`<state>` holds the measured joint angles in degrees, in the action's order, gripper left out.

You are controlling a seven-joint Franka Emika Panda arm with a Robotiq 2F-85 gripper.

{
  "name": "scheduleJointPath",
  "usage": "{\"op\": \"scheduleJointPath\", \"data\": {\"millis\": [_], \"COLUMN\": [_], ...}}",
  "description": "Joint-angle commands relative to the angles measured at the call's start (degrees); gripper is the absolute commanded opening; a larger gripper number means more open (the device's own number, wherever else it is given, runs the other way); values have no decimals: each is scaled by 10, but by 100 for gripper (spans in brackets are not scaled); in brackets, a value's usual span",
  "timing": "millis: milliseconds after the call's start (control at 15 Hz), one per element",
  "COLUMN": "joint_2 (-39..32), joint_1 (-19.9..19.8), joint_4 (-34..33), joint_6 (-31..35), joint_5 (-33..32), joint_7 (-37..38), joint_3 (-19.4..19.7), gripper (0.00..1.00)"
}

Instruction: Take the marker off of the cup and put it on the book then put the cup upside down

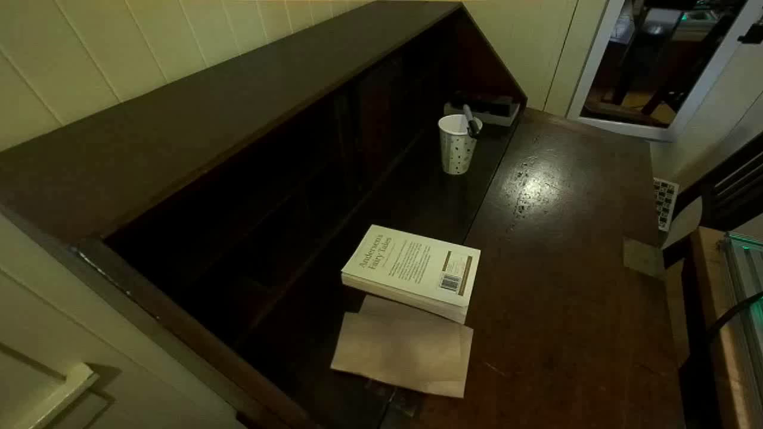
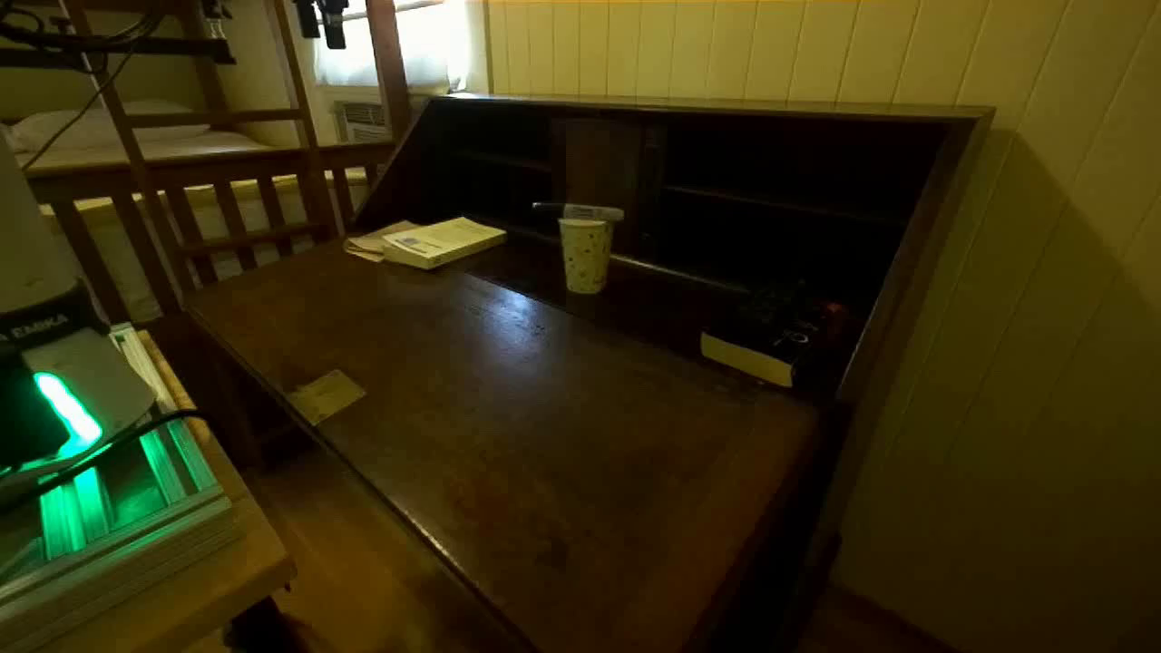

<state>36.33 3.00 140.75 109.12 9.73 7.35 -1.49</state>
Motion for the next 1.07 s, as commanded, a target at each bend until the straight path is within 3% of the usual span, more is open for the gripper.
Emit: {"op": "scheduleJointPath", "data": {"millis": [0,667,1000], "joint_2": [0,0,-20], "joint_1": [-6,-10,-75], "joint_4": [-2,1,-6], "joint_6": [-2,9,92], "joint_5": [3,-1,-39], "joint_7": [-3,3,40], "joint_3": [-4,-6,8], "gripper": [100,100,100]}}
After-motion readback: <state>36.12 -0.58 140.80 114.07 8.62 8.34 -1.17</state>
